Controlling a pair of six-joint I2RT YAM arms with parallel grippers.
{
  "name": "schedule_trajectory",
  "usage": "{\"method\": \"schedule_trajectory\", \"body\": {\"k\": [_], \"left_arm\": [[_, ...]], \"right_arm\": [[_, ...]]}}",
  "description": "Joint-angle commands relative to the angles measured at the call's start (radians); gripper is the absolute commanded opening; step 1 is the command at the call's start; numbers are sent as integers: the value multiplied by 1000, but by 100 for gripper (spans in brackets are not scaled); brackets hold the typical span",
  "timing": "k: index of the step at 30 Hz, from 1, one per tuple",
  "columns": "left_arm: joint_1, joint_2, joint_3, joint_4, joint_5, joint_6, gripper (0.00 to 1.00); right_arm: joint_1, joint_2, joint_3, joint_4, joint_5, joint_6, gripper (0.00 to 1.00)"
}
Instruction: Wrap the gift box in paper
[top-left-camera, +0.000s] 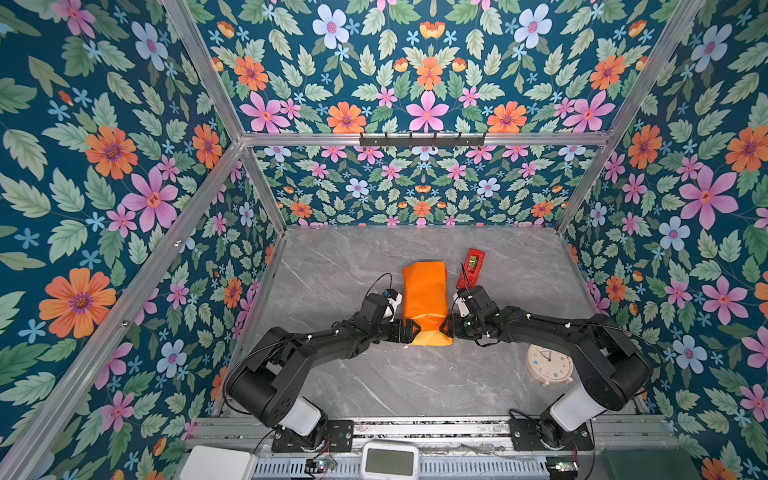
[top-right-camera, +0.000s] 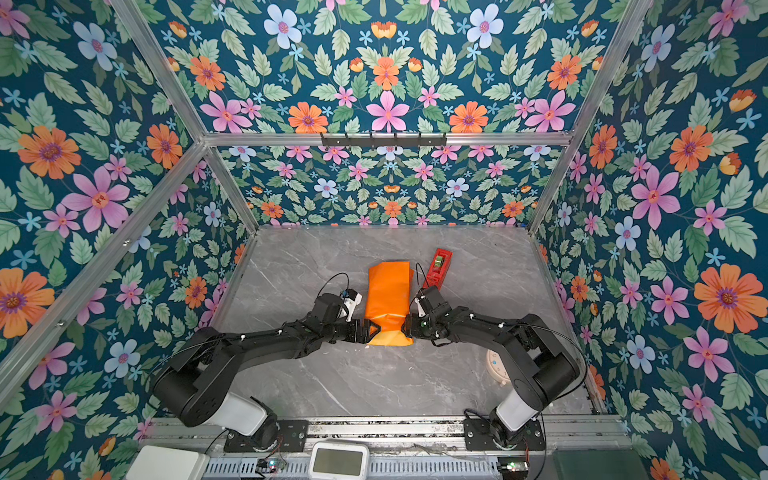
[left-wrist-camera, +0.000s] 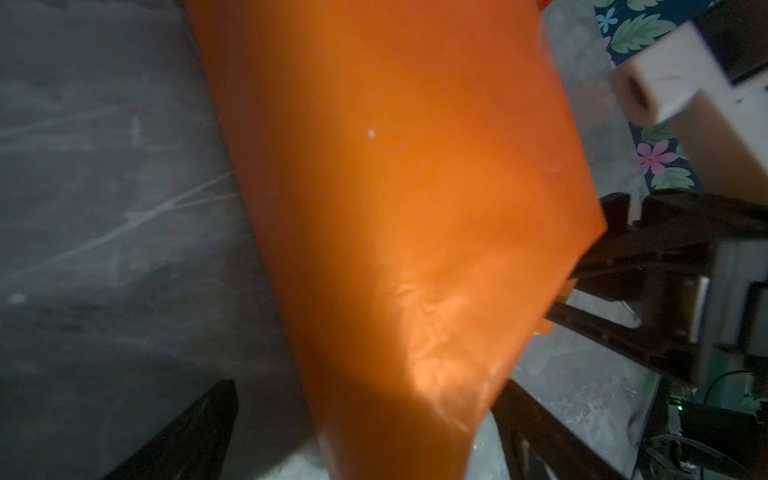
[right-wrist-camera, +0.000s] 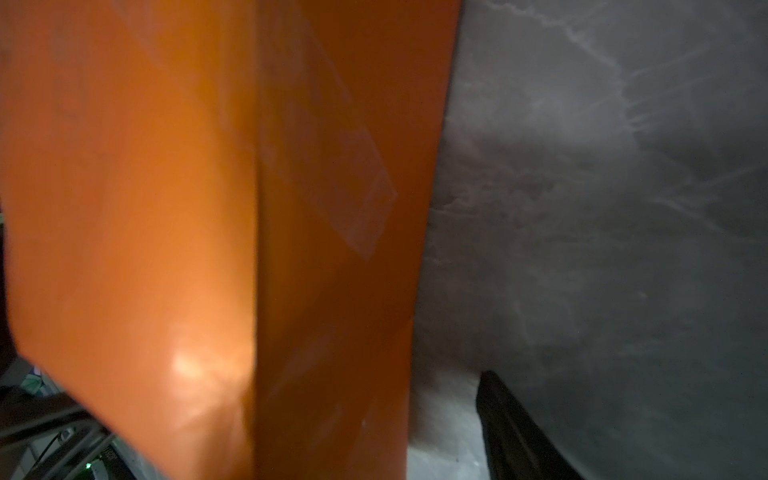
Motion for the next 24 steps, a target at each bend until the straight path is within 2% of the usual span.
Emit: {"method": "schedule_trajectory", "body": {"k": [1, 5, 9, 15, 19, 22, 24], "left_arm": [[4, -17, 19, -10, -14, 32, 100], [3, 39, 80, -61, -44, 63, 97], [4, 88, 99, -84, -72, 81, 88], [2, 96, 86, -78, -84, 89, 81], [2, 104, 79, -71, -93, 87, 80], [2, 111, 79, -67, -103, 86, 78], [1, 118, 82, -66, -100, 86, 76]], "right_arm": [[2, -3, -1, 14, 19, -11, 59], [1, -4, 2, 13, 15, -14, 58], [0, -29, 1, -6, 8, -27, 58], [1, -110, -41, 3, -57, -47, 70], [12, -122, -53, 57, -59, -29, 76], [26, -88, -14, 53, -11, -31, 75], [28, -60, 8, 44, 25, -29, 70]]}}
